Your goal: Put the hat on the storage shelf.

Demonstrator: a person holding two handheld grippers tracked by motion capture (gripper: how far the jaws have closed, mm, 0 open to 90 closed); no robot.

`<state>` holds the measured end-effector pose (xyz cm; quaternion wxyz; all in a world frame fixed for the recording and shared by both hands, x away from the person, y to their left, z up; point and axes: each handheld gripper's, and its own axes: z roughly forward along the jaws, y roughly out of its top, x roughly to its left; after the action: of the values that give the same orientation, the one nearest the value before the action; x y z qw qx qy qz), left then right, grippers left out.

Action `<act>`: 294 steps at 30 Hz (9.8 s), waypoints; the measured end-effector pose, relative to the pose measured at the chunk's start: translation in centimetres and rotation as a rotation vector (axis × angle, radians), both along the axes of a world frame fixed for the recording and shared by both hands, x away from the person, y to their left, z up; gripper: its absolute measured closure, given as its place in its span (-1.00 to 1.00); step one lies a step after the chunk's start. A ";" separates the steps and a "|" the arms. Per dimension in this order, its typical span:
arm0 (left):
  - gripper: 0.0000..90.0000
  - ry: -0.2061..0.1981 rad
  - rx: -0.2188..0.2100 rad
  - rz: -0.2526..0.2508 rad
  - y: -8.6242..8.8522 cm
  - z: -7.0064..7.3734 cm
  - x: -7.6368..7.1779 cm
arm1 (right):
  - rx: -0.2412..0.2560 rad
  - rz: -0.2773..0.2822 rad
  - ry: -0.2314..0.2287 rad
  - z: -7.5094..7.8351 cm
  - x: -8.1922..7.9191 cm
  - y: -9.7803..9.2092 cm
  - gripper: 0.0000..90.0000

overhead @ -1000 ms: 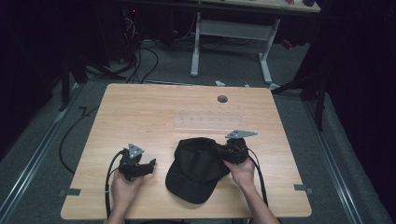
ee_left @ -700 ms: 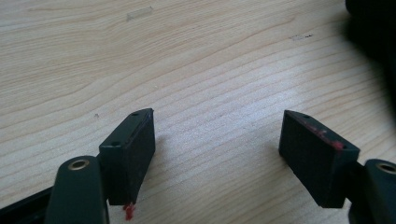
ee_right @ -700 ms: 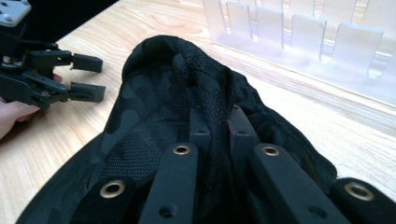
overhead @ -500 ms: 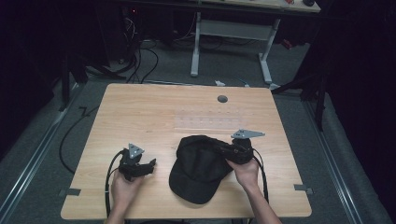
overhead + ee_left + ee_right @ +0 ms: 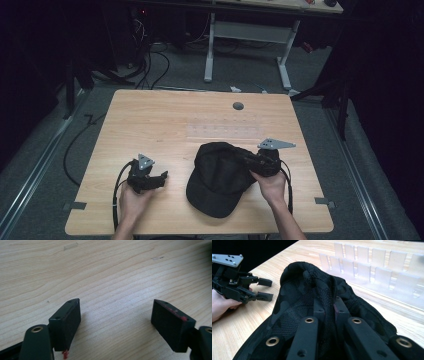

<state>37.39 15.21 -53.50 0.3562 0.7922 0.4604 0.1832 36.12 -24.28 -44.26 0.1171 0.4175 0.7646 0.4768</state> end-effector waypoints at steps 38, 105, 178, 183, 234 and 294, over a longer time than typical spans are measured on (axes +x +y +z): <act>-0.63 0.142 -0.257 -0.447 -5.5 5.2 -0.7 | 0.013 0.069 -0.107 2.3 -0.5 0.6 0.87; 0.90 0.192 -0.469 -0.700 -3.1 8.6 -0.2 | -0.024 0.217 -0.292 5.7 0.7 2.5 0.73; 0.93 -0.093 -0.481 -0.384 -1.3 13.0 2.8 | -0.308 -0.278 0.044 -8.8 -1.2 -3.0 -0.18; 0.92 -0.114 -0.469 -0.356 -1.4 13.5 3.5 | -0.310 -0.278 0.044 -8.8 -1.2 -3.0 -0.19; 0.92 -0.244 -0.319 -0.209 -4.0 11.8 10.3 | -0.309 -0.276 0.046 -8.8 -1.3 -2.9 -0.22; 0.03 -0.090 -0.281 -0.135 -0.9 11.1 8.1 | -0.309 -0.276 0.045 -8.9 -1.3 -2.9 -0.22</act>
<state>45.49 14.33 -42.40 0.4952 0.7548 0.4107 0.1277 34.82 -27.19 -53.12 0.2267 0.5058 0.7667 0.3240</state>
